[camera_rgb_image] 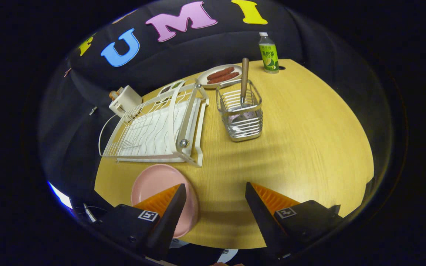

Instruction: Take the plate from the dish rack, then take the spoon from the basket and place it into the plate.

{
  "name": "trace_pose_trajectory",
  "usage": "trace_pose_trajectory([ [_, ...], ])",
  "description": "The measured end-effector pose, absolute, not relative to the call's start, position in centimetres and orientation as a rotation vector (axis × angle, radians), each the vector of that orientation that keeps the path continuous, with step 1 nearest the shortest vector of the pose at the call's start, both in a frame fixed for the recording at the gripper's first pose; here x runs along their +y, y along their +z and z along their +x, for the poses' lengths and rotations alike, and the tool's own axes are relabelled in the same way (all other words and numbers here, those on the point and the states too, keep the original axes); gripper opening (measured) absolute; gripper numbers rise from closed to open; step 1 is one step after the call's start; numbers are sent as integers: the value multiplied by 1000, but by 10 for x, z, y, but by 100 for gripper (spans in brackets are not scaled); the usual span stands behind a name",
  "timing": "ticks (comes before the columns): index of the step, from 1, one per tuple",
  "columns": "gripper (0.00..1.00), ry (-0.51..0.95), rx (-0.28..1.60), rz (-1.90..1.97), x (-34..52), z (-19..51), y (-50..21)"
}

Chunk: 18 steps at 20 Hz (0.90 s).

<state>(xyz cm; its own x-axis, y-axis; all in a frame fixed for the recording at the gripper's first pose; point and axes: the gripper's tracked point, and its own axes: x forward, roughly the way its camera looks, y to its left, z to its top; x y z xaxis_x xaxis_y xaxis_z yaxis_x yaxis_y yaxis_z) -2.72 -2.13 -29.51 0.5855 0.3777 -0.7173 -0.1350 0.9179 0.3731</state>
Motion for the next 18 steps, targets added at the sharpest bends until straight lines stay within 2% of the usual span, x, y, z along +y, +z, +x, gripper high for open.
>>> trace_pose_trajectory([
  [8, 98, 293, 546, 97, -72, 41, -220],
  [18, 98, 322, 469, 79, -72, 143, -226],
])
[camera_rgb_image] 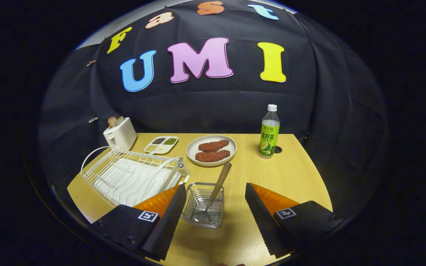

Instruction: Take the plate from the dish rack, then take the spoon from the basket and place it into the plate.

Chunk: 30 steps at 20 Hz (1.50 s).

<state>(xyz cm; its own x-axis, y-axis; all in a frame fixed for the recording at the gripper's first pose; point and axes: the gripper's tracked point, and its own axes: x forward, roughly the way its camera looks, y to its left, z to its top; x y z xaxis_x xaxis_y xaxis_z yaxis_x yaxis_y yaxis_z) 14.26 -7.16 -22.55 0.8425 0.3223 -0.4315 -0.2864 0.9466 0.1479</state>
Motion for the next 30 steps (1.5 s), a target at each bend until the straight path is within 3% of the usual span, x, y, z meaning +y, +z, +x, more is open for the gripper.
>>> trace_pose_trajectory([
  [13, 98, 315, 533, 85, -48, 219, -280],
  [16, 77, 311, 559, 76, -51, 222, -289],
  [20, 65, 337, 572, 81, -46, 222, -290],
  [26, 27, 374, 585, 67, -34, 221, -290],
  [30, 18, 409, 578, 99, -21, 212, -279],
])
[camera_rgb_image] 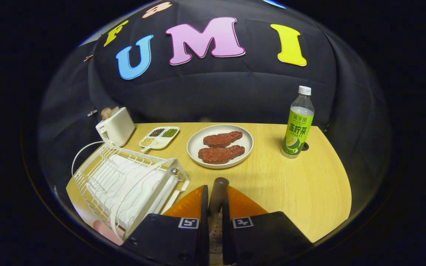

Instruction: Take the plate from the dish rack, then take the spoon from the basket and place it into the plate.

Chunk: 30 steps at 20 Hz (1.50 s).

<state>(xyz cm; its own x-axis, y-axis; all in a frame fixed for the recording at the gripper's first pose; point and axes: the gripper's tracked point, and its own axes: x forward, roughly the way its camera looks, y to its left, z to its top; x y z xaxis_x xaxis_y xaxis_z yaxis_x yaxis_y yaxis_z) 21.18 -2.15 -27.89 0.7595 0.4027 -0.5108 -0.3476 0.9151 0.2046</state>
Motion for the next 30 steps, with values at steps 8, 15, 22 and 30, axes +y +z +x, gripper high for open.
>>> trace_pose_trajectory([
  [8, 11, 408, 532, 57, -26, 192, -246],
  [15, 11, 326, 471, 95, -40, 173, -170],
  [22, 11, 254, 448, 167, -28, 111, -109],
  [30, 11, 255, 496, 285, 30, 26, -126],
])
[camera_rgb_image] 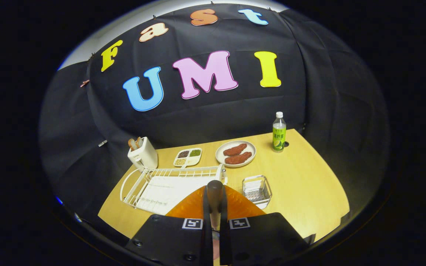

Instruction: Take the plate from the dish rack, then take the spoon from the basket and place it into the plate.

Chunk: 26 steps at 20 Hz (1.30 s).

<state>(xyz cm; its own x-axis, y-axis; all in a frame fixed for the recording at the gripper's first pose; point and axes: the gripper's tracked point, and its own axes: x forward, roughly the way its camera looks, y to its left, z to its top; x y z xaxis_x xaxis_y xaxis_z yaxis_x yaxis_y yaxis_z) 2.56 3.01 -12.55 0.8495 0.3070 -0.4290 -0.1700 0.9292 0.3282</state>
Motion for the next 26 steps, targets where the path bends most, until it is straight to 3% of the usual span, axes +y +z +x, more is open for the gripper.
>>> trace_pose_trajectory([
  [14, 12, 155, 744, 501, 108, -40, -269],
  [24, 16, 178, 778, 490, 121, -44, -278],
  [25, 17, 183, 782, 480, 121, -45, -280],
  [26, 30, 188, 781, 463, 117, -48, -278],
])
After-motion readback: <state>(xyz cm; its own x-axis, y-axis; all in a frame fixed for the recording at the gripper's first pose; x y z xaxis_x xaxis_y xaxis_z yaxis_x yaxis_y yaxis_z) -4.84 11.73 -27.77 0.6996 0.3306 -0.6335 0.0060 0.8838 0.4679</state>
